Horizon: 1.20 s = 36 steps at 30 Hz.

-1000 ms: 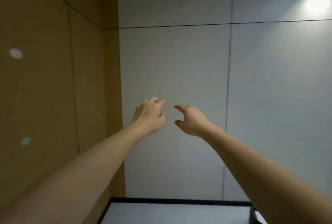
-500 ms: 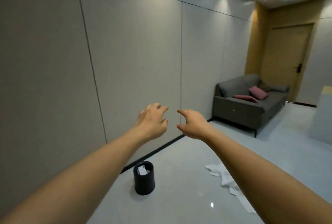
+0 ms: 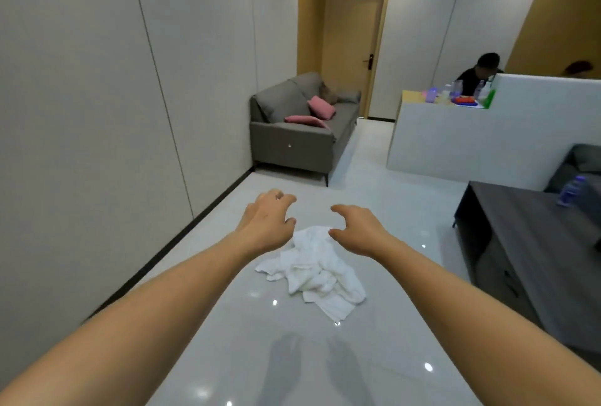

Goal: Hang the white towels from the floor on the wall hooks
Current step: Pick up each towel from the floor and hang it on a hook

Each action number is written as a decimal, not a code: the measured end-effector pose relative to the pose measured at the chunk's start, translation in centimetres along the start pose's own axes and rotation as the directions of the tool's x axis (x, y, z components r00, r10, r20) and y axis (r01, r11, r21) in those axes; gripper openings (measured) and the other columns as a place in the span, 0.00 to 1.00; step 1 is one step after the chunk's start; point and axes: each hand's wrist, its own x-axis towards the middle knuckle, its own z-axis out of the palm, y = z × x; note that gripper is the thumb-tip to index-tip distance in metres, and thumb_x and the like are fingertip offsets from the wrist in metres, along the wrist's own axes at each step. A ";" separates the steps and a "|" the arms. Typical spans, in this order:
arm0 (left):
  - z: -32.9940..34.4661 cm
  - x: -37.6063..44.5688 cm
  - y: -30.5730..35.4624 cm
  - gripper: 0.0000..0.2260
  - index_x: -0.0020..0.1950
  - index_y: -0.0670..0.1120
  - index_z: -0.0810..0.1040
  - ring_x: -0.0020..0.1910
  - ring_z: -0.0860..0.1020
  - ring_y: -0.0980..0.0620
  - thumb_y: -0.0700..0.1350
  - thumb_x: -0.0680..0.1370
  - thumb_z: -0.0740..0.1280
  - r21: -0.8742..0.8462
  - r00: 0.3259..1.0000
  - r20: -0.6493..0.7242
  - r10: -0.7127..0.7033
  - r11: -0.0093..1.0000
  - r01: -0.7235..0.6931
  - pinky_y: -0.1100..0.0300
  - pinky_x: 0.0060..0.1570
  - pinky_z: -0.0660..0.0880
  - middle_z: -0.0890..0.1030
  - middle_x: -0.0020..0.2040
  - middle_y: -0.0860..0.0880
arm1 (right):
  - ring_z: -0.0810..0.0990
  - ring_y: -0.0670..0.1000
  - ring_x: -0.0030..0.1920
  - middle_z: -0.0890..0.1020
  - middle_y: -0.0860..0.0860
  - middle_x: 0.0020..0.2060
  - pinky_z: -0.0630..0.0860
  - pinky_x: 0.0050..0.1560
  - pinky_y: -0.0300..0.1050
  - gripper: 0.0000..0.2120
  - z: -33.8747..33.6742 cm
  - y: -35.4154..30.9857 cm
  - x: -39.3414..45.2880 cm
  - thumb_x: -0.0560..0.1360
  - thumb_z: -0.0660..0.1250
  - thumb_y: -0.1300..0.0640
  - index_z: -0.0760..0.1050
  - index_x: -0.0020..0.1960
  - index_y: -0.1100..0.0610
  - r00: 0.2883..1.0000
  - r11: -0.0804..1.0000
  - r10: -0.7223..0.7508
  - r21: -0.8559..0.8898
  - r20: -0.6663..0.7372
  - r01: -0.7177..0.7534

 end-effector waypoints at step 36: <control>50.4 38.6 -26.2 0.20 0.70 0.46 0.73 0.66 0.71 0.46 0.46 0.77 0.67 0.000 0.558 0.733 -0.388 0.821 0.571 0.60 0.62 0.65 0.72 0.67 0.43 | 0.76 0.54 0.63 0.79 0.55 0.62 0.71 0.62 0.43 0.21 39.2 27.3 50.0 0.76 0.67 0.51 0.75 0.67 0.56 0.519 0.675 0.476 0.083 0.710 -0.733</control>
